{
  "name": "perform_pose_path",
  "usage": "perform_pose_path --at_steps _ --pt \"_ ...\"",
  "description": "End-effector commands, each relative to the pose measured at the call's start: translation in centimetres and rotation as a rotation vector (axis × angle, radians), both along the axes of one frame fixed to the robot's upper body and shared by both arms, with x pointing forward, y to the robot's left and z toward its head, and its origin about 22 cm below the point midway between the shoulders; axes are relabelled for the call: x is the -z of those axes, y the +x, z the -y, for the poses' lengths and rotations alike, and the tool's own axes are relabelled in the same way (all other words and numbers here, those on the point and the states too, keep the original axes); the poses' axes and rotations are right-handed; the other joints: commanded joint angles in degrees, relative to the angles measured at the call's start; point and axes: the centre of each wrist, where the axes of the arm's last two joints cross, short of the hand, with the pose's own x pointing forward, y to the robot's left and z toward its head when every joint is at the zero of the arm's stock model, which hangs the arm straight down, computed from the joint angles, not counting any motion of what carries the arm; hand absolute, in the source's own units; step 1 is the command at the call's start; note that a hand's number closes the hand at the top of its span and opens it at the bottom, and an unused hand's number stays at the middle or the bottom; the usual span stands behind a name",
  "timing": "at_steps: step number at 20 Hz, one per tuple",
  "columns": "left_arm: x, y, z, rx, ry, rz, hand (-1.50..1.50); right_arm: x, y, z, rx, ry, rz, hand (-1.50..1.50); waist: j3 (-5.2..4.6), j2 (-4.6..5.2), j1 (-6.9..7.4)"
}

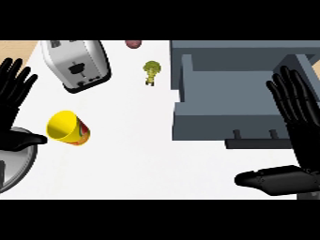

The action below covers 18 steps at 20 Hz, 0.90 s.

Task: Pick up the cup, place it into the drawer and close the drawer

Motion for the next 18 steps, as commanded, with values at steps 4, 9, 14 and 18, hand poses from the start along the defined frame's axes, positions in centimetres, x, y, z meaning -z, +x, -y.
perform_pose_path --at_steps 4,9,14,18 --pt "4.0 1.9 -2.0 -0.041 0.043 -0.106 -1.5 1.1 2.4 0.0 -0.002 0.009 0.004 -1.5 0.01 0.01 -0.04" --pt "6.3 2.4 -4.4 -0.072 0.053 -0.147 -1.5 -1.6 2.7 0.4 -0.004 -0.006 0.027 -1.5 -0.01 -0.03 -0.1" --pt "11.1 0.1 -4.2 -0.109 0.115 -0.195 -1.5 -0.9 1.9 1.8 0.003 -0.022 0.054 -1.5 0.0 -0.06 -0.15" --pt "14.6 0.3 -4.7 -0.113 0.094 -0.216 -1.5 0.0 3.3 0.0 -0.015 -0.02 0.045 -1.5 -0.04 0.12 -0.35"
